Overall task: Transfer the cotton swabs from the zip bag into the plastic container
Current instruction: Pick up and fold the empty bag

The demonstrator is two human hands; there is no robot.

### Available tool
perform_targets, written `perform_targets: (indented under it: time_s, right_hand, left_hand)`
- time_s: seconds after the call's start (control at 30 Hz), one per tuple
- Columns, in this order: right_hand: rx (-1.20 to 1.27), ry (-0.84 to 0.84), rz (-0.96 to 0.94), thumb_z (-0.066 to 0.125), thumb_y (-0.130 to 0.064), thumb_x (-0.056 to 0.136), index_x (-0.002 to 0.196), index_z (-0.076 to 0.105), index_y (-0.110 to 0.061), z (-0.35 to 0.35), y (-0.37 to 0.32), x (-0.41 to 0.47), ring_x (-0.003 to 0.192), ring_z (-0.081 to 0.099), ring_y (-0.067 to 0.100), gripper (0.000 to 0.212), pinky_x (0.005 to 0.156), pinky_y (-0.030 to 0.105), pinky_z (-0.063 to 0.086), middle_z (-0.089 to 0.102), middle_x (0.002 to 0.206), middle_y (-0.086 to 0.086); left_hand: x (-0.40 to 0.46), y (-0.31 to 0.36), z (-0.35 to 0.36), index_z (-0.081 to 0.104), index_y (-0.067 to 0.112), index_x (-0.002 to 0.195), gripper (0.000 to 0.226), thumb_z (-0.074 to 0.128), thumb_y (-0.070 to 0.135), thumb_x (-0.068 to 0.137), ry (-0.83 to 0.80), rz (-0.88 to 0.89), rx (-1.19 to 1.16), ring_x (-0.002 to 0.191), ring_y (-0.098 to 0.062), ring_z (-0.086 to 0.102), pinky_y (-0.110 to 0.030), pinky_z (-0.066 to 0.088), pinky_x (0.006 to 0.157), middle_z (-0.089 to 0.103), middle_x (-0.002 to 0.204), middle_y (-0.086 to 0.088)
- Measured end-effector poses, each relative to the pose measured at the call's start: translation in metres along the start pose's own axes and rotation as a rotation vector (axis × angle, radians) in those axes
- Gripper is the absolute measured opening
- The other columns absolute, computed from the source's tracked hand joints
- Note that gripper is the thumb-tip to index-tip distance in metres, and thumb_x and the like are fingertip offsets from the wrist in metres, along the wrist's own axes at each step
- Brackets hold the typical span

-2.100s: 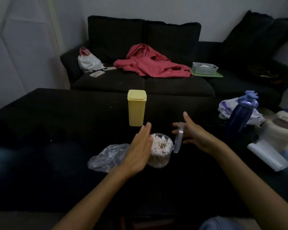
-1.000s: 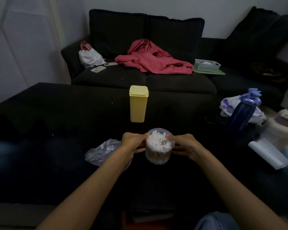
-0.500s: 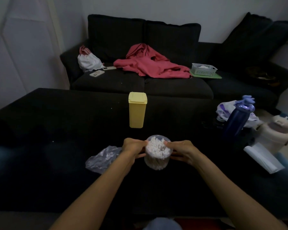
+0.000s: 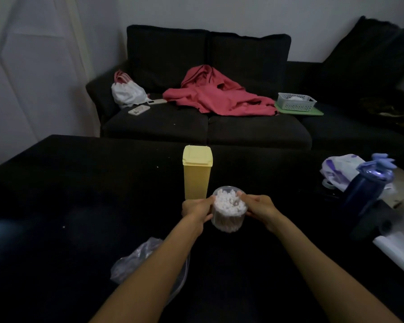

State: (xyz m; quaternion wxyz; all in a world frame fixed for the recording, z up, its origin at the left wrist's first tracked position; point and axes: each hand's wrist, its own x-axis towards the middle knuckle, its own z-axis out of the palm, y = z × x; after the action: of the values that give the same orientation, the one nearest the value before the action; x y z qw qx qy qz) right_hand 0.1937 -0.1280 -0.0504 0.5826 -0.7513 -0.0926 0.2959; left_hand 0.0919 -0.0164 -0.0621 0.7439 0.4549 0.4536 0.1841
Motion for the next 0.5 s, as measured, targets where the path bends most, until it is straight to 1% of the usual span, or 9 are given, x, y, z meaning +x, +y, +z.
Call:
perform_targets:
  time_s: [0.07, 0.13, 0.2, 0.3, 0.37, 0.4, 0.43, 0.47, 0.5]
  right_hand:
    - [0.026, 0.038, -0.031, 0.061, -0.026, 0.091, 0.106, 0.067, 0.002, 0.005, 0.000, 0.006, 0.082, 0.064, 0.014, 0.033, 0.073, 0.024, 0.052, 0.069, 0.102, 0.013]
    - [0.021, 0.084, -0.070, 0.060, -0.029, 0.091, 0.103, 0.069, -0.002, 0.009, 0.004, 0.010, 0.083, 0.063, 0.013, 0.031, 0.077, 0.026, 0.050, 0.069, 0.100, 0.011]
    - [0.013, 0.112, -0.094, 0.060, -0.036, 0.090, 0.101, 0.070, -0.006, 0.011, 0.007, 0.010, 0.090, 0.063, 0.015, 0.034, 0.084, 0.029, 0.050, 0.069, 0.103, 0.009]
    - [0.005, 0.182, -0.097, 0.050, -0.050, 0.091, 0.117, 0.065, -0.011, 0.012, 0.010, 0.004, 0.110, 0.059, 0.020, 0.049, 0.095, 0.033, 0.047, 0.065, 0.118, 0.007]
    - [0.001, 0.347, -0.135, 0.044, -0.051, 0.094, 0.125, 0.059, -0.012, 0.007, 0.006, -0.011, 0.115, 0.056, 0.021, 0.053, 0.095, 0.033, 0.044, 0.062, 0.122, 0.005]
    - [-0.015, 0.431, -0.185, 0.043, -0.050, 0.095, 0.122, 0.060, -0.011, 0.004, 0.006, -0.022, 0.112, 0.058, 0.021, 0.050, 0.093, 0.033, 0.045, 0.063, 0.119, 0.006]
    - [-0.038, 0.455, -0.249, 0.043, -0.047, 0.095, 0.117, 0.062, -0.012, 0.000, 0.005, -0.035, 0.107, 0.060, 0.021, 0.045, 0.092, 0.034, 0.047, 0.065, 0.114, 0.005]
    - [-0.067, 0.403, -0.319, 0.044, -0.045, 0.096, 0.109, 0.063, -0.014, -0.002, 0.004, -0.049, 0.102, 0.062, 0.019, 0.039, 0.090, 0.035, 0.049, 0.067, 0.106, 0.004]
    - [-0.095, 0.285, -0.365, 0.045, -0.042, 0.096, 0.101, 0.064, -0.017, -0.001, 0.007, -0.069, 0.096, 0.064, 0.017, 0.032, 0.087, 0.034, 0.051, 0.068, 0.099, 0.002]
  left_hand:
    - [0.007, -0.003, 0.005, 0.068, -0.005, 0.105, 0.036, 0.077, 0.017, 0.078, 0.052, 0.023, -0.051, 0.091, -0.024, 0.066, -0.029, 0.051, 0.070, 0.068, 0.103, -0.014]
    - [0.010, -0.005, 0.006, 0.069, -0.003, 0.105, 0.043, 0.081, 0.023, 0.073, 0.070, 0.036, -0.067, 0.087, -0.021, 0.066, -0.029, 0.053, 0.071, 0.070, 0.104, -0.012]
    - [0.010, -0.003, 0.005, 0.066, -0.003, 0.110, 0.046, 0.079, 0.026, 0.076, 0.042, 0.041, -0.075, 0.091, -0.020, 0.065, -0.027, 0.053, 0.072, 0.068, 0.109, -0.012]
    - [-0.004, 0.007, -0.005, 0.060, -0.002, 0.118, 0.044, 0.070, 0.025, 0.085, -0.003, 0.053, -0.054, 0.109, -0.024, 0.060, -0.027, 0.051, 0.079, 0.062, 0.119, -0.012]
    - [-0.021, 0.020, -0.024, 0.058, 0.000, 0.122, 0.039, 0.064, 0.022, 0.090, -0.024, 0.114, 0.084, 0.116, -0.025, 0.056, -0.030, 0.050, 0.083, 0.058, 0.126, -0.012]
    - [-0.031, 0.026, -0.036, 0.058, 0.002, 0.123, 0.036, 0.061, 0.021, 0.092, -0.051, 0.163, 0.203, 0.117, -0.024, 0.055, -0.031, 0.050, 0.085, 0.058, 0.128, -0.012]
    - [-0.041, 0.034, -0.052, 0.058, 0.004, 0.124, 0.034, 0.057, 0.019, 0.094, -0.092, 0.214, 0.336, 0.116, -0.023, 0.055, -0.031, 0.049, 0.086, 0.058, 0.128, -0.011]
    - [-0.050, 0.042, -0.069, 0.059, 0.007, 0.124, 0.031, 0.054, 0.019, 0.095, -0.143, 0.265, 0.478, 0.114, -0.020, 0.056, -0.031, 0.048, 0.086, 0.059, 0.126, -0.009]
    - [-0.063, 0.049, -0.089, 0.060, 0.009, 0.123, 0.029, 0.052, 0.018, 0.096, -0.197, 0.299, 0.626, 0.112, -0.017, 0.056, -0.030, 0.048, 0.085, 0.060, 0.124, -0.005]
